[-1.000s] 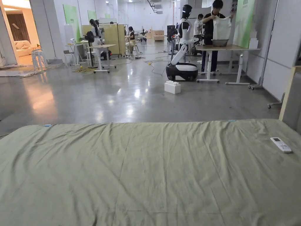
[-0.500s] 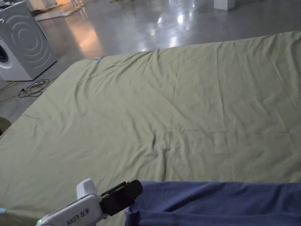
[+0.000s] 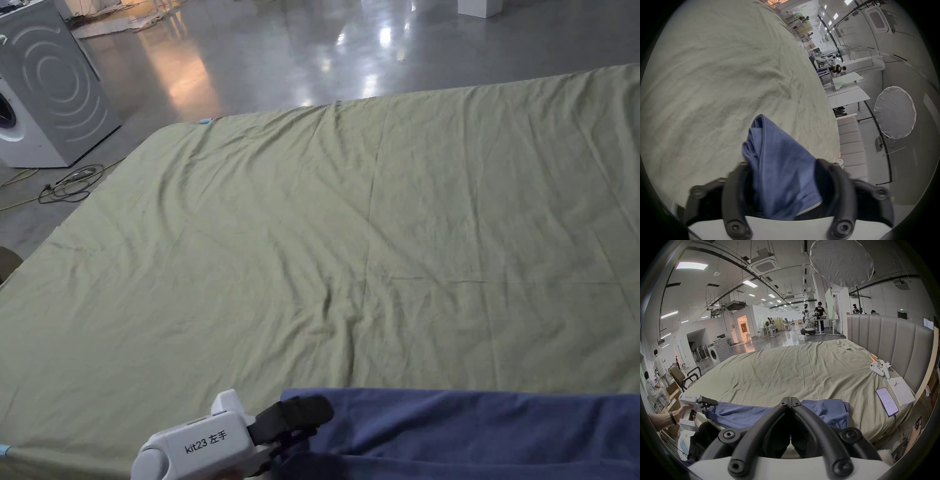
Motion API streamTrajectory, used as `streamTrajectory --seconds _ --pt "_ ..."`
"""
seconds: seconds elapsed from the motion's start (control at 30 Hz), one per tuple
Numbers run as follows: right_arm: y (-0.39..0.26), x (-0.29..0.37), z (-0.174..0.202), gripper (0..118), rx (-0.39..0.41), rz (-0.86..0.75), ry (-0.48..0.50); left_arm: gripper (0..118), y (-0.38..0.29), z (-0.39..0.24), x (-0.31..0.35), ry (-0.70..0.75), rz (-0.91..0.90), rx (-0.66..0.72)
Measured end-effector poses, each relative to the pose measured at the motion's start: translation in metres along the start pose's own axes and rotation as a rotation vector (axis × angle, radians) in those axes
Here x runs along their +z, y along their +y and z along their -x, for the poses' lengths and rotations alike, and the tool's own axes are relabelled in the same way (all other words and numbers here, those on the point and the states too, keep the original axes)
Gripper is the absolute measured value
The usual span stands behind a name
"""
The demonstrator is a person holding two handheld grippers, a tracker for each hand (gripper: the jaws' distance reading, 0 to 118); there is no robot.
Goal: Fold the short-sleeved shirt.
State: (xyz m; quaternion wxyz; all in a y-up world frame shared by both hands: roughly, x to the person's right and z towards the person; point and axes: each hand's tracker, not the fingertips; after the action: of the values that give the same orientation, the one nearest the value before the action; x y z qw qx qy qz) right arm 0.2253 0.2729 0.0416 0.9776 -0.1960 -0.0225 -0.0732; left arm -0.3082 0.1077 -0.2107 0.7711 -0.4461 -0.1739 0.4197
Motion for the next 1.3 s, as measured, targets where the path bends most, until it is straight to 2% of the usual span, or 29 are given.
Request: streamTrajectory --seconds 0.03,0.07,0.1,0.2,0.37,0.63,0.77,0.87,1.0,1.1,1.2,1.23,1.3 --pt "0.000 0.001 -0.001 0 0.000 0.001 -0.004 42 -0.008 -0.010 -0.004 0.037 -0.002 -0.012" --pt "0.000 0.002 -0.002 0 -0.001 0.002 -0.006 15 -0.011 -0.012 -0.007 0.064 -0.003 -0.023" --pt "-0.001 0.003 -0.003 0 -0.002 0.003 -0.009 9 -0.014 -0.014 -0.010 0.073 -0.012 -0.020" --pt "-0.002 0.008 -0.008 0 -0.004 0.010 -0.024 9 -0.013 -0.009 -0.002 0.037 -0.064 0.063" --pt "-0.002 0.014 -0.013 0 -0.018 0.018 -0.044 8 -0.012 -0.036 0.038 -0.003 -0.170 0.063" --pt "-0.004 0.011 -0.018 0 -0.072 0.007 -0.033 8 0.035 -0.067 0.121 0.138 -0.331 -0.117" --pt "-0.006 0.011 -0.018 0 -0.086 0.005 -0.021 8 0.019 -0.120 0.110 0.146 -0.300 -0.298" --pt "-0.007 0.013 -0.015 0 -0.088 0.003 -0.021 8 -0.003 -0.153 0.071 0.104 -0.242 -0.350" --pt "-0.009 0.026 -0.015 0 -0.078 -0.005 -0.039 8 -0.039 -0.177 -0.011 0.049 -0.118 -0.423" --pt "-0.014 0.037 -0.016 0 -0.078 0.003 -0.080 8 -0.077 -0.193 -0.070 0.091 -0.026 -0.503" --pt "-0.022 0.048 -0.022 0 -0.104 0.014 -0.100 9 -0.100 -0.195 -0.111 0.152 0.063 -0.522" --pt "-0.025 0.050 -0.025 0 -0.113 0.019 -0.108 14 -0.107 -0.193 -0.123 0.150 0.076 -0.531" --pt "-0.030 0.052 -0.030 0 -0.125 0.040 -0.125 55 -0.109 -0.186 -0.142 0.188 0.130 -0.555"
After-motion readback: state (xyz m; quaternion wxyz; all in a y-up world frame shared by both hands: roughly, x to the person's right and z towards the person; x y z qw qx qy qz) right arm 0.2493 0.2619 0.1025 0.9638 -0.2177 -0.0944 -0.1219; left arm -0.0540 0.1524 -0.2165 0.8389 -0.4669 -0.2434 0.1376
